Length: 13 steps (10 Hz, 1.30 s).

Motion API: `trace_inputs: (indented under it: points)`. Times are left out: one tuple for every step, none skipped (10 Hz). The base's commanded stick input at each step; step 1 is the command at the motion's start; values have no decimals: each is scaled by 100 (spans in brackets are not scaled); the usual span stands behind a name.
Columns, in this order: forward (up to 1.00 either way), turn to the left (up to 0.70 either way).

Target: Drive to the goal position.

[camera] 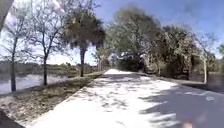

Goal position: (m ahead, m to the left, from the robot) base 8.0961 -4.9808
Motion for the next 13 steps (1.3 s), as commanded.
trace_inputs:
  points:
    - [85, -8]
    - [85, -33]
    - [85, -34]
    - [85, -13]
    - [85, 0]
    - [85, 0]
    - [85, 0]
    - [85, 0]
    - [85, 0]
    - [85, 0]
    - [85, 0]
    - [85, 0]
    - [85, 0]
